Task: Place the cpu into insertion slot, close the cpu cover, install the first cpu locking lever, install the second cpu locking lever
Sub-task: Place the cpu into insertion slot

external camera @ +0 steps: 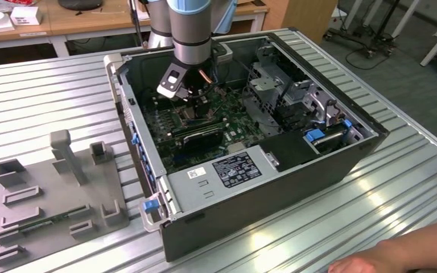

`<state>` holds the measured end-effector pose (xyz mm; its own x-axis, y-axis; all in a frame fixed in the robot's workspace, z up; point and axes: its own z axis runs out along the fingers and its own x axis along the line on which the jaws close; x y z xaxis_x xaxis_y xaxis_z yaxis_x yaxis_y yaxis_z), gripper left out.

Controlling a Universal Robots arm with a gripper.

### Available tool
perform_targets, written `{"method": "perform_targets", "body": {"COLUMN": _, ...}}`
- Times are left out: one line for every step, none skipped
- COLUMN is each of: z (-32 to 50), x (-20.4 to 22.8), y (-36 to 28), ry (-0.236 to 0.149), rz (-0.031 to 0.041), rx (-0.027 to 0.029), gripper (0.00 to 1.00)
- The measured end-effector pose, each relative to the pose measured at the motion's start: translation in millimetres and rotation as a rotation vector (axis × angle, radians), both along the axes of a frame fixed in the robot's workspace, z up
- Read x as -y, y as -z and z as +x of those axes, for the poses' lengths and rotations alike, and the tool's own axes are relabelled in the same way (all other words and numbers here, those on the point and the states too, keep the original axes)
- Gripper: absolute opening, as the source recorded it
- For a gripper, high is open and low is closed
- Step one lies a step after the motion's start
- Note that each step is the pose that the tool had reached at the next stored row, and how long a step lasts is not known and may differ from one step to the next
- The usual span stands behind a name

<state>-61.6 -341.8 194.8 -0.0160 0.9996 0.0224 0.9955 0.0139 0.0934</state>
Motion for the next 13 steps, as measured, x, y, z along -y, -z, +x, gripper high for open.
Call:
{"method": "perform_targets", "body": {"z": 0.0, "x": 0.0, "y": 0.2, "ry": 0.0, "rz": -0.0001, "rx": 0.0, "gripper": 0.54}}
{"method": "perform_targets", "body": {"z": 0.0, "x": 0.1, "y": 0.4, "ry": 0.0, "rz": -0.0001, "rx": 0.0, "gripper": 0.54}}
{"method": "perform_targets", "body": {"z": 0.0, "x": 0.0, "y": 0.7, "ry": 0.0, "rz": 0.0, "rx": 0.0001, "gripper": 0.54}}
{"method": "perform_targets", "body": {"z": 0.0, "x": 0.1, "y": 1.1, "ry": 0.0, "rz": -0.0002, "rx": -0.0001, "gripper": 0.54}}
{"method": "perform_targets", "body": {"z": 0.0, "x": 0.1, "y": 1.5, "ry": 0.0, "rz": -0.0002, "rx": 0.0, "gripper": 0.54}}
{"method": "perform_targets", "body": {"z": 0.0, "x": 0.1, "y": 1.8, "ry": 0.0, "rz": -0.0003, "rx": -0.0002, "gripper": 0.54}}
{"method": "perform_targets", "body": {"z": 0.0, "x": 0.1, "y": 2.0, "ry": 0.0, "rz": -0.0004, "rx": -0.0003, "gripper": 0.54}}
{"method": "perform_targets", "body": {"z": 0.0, "x": 0.1, "y": 2.2, "ry": 0.0, "rz": -0.0005, "rx": -0.0003, "gripper": 0.54}}
{"method": "perform_targets", "body": {"z": 0.0, "x": 0.1, "y": 2.3, "ry": 0.0, "rz": -0.0004, "rx": -0.0002, "gripper": 0.54}}
{"method": "perform_targets", "body": {"z": 0.0, "x": 0.0, "y": 2.4, "ry": 0.0, "rz": -0.0004, "rx": -0.0002, "gripper": 0.54}}
{"method": "perform_targets", "body": {"z": 0.0, "x": 0.0, "y": 2.4, "ry": 0.0, "rz": -0.0002, "rx": -0.0001, "gripper": 0.54}}
{"method": "perform_targets", "body": {"z": 0.0, "x": 0.0, "y": 2.5, "ry": 0.0, "rz": -0.0001, "rx": 0.0, "gripper": 0.54}}
{"method": "perform_targets", "body": {"z": 0.0, "x": 0.1, "y": 2.5, "ry": 0.0, "rz": -0.0001, "rx": 0.0, "gripper": 0.54}}
